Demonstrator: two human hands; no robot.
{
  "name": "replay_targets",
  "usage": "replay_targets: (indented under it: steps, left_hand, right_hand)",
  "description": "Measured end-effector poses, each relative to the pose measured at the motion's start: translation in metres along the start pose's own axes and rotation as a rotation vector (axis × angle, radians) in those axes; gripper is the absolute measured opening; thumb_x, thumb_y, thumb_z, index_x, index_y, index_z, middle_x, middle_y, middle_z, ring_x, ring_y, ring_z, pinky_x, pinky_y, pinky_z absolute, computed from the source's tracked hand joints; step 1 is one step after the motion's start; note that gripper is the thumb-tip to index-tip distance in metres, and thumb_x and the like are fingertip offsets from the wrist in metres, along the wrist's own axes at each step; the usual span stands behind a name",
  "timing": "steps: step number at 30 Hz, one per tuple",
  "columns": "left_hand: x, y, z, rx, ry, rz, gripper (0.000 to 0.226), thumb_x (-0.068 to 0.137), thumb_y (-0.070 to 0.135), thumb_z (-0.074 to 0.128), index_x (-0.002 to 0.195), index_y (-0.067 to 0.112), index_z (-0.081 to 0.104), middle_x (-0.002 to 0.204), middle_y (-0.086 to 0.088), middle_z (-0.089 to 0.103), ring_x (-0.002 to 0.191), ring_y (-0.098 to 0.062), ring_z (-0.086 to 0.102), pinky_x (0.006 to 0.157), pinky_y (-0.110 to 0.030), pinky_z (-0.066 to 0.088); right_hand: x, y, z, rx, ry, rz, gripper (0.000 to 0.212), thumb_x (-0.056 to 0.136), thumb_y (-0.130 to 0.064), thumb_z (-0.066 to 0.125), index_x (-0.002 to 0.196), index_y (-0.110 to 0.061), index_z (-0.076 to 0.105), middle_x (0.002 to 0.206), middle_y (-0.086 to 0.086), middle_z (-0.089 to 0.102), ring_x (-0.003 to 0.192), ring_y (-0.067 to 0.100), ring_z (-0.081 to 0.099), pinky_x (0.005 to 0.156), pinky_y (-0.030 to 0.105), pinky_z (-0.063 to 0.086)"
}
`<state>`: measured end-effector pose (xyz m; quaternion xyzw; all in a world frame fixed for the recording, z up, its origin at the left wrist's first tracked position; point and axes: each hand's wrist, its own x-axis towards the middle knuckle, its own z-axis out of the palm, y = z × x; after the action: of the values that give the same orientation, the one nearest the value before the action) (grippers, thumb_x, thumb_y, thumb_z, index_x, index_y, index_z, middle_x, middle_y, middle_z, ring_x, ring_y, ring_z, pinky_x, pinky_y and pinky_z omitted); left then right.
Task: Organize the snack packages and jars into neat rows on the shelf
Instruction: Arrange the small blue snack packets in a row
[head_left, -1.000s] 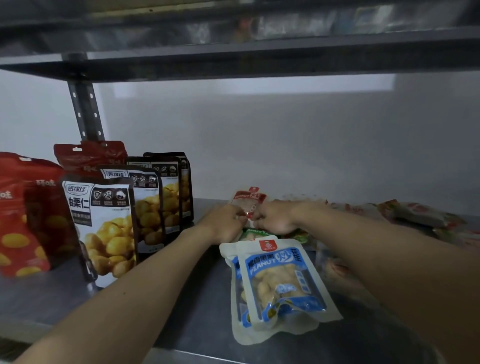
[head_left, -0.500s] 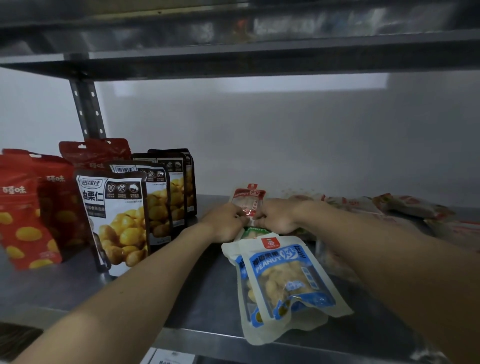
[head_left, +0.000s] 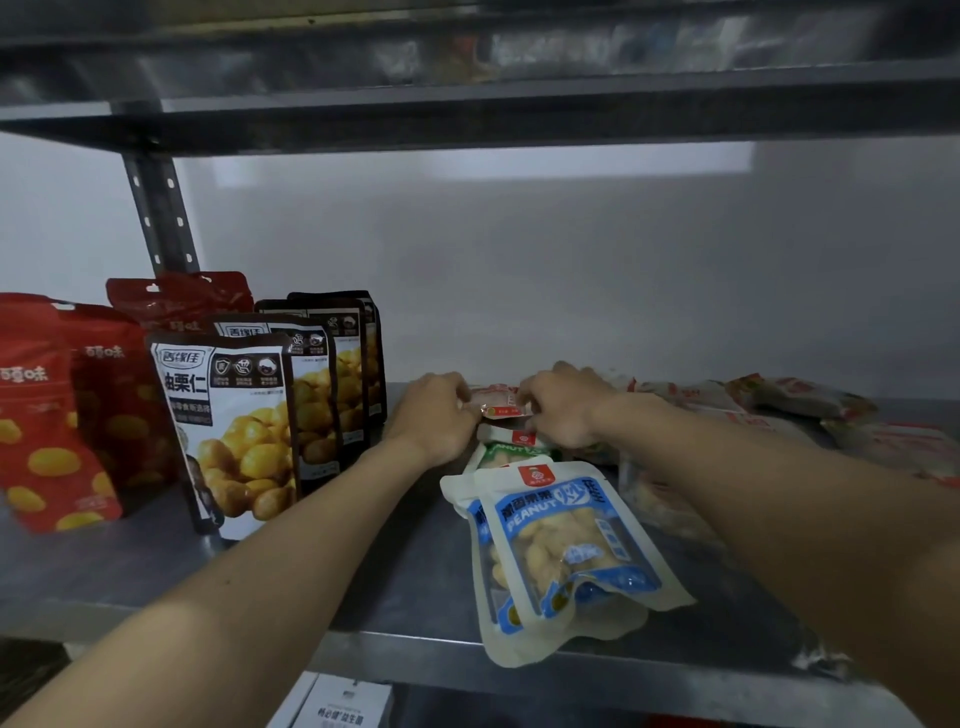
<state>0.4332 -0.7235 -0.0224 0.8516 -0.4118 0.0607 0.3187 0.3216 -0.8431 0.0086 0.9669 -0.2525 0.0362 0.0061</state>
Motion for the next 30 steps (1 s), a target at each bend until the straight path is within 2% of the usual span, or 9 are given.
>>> replay_targets:
  steps: [2,4,8,12,17,22,26,28,30]
  left_hand:
    - [-0.003,0.001,-0.003,-0.047,-0.041,-0.133,0.029,0.089,0.042,0.06,0.093,0.014,0.063,0.093,-0.006,0.067,0.086,-0.022,0.062,0.072,-0.033,0.052]
    - [-0.006,0.004,-0.004,-0.141,-0.154,-0.232,0.034,0.087,0.043,0.063,0.088,0.01,0.065,0.085,-0.007,0.067,0.077,-0.019,0.062,0.06,-0.029,0.045]
    - [-0.013,0.011,-0.01,-0.335,-0.279,-0.322,0.026,0.081,0.028,0.074,0.095,0.008,0.066,0.08,-0.003,0.066,0.068,-0.012,0.059,0.054,-0.024,0.041]
    - [-0.017,0.016,-0.012,-0.415,-0.303,-0.361,0.02,0.084,0.018,0.072,0.098,0.005,0.065,0.078,-0.003,0.063,0.063,-0.012,0.055,0.049,-0.022,0.039]
    - [-0.02,0.016,-0.014,-0.541,-0.185,-0.393,0.019,0.082,0.015,0.074,0.091,0.0,0.068,0.081,-0.014,0.068,0.058,-0.019,0.057,0.045,-0.025,0.042]
    - [-0.018,0.012,-0.019,-0.618,-0.009,-0.397,0.009,0.084,0.009,0.07,0.083,0.001,0.066,0.07,-0.009,0.063,0.052,-0.015,0.054,0.038,-0.018,0.036]
    - [-0.013,0.003,-0.014,-0.707,0.11,-0.429,0.01,0.086,0.006,0.067,0.078,0.001,0.064,0.07,-0.009,0.059,0.057,-0.017,0.053,0.049,-0.023,0.041]
    - [-0.01,0.0,-0.01,-0.748,0.155,-0.451,0.016,0.088,0.007,0.066,0.072,0.006,0.06,0.072,-0.008,0.06,0.061,-0.017,0.055,0.052,-0.026,0.044]
    - [-0.008,0.0,-0.007,-0.749,0.159,-0.459,0.019,0.089,0.009,0.065,0.072,0.008,0.058,0.072,-0.007,0.059,0.063,-0.017,0.054,0.056,-0.028,0.046]
  right_hand:
    - [-0.001,0.0,-0.002,0.057,-0.026,0.019,0.035,0.094,-0.025,0.057,0.128,-0.017,0.052,0.123,0.008,0.056,0.109,0.026,0.055,0.095,0.041,0.049]
    - [-0.001,-0.001,-0.001,0.111,-0.064,0.036,0.034,0.094,-0.021,0.058,0.126,-0.014,0.05,0.121,0.008,0.057,0.107,0.025,0.057,0.094,0.039,0.05]
    - [-0.001,-0.003,0.0,0.125,-0.083,0.04,0.029,0.094,-0.02,0.06,0.121,-0.011,0.054,0.116,0.009,0.06,0.102,0.024,0.059,0.08,0.032,0.049]
    - [-0.003,-0.003,0.001,0.164,-0.05,0.046,0.034,0.092,-0.012,0.061,0.125,-0.01,0.054,0.122,0.01,0.059,0.109,0.026,0.057,0.089,0.035,0.05]
    - [-0.004,-0.003,-0.005,0.286,0.052,0.056,0.03,0.092,-0.013,0.062,0.122,-0.007,0.058,0.124,0.012,0.06,0.11,0.027,0.058,0.09,0.035,0.05]
    - [-0.003,-0.002,-0.012,0.408,0.155,0.08,0.041,0.092,-0.021,0.061,0.13,-0.009,0.054,0.132,0.011,0.055,0.117,0.026,0.054,0.083,0.027,0.043]
    - [0.002,-0.003,-0.01,0.439,0.179,0.111,0.04,0.091,-0.017,0.062,0.126,0.001,0.058,0.128,0.022,0.058,0.112,0.034,0.058,0.089,0.04,0.052]
    - [0.007,-0.003,-0.008,0.458,0.199,0.109,0.035,0.091,-0.019,0.062,0.123,-0.007,0.058,0.124,0.013,0.058,0.102,0.026,0.056,0.082,0.031,0.048]
    - [0.012,-0.002,-0.006,0.473,0.203,0.097,0.033,0.091,-0.021,0.063,0.123,-0.012,0.058,0.124,0.009,0.056,0.101,0.022,0.054,0.078,0.027,0.043]
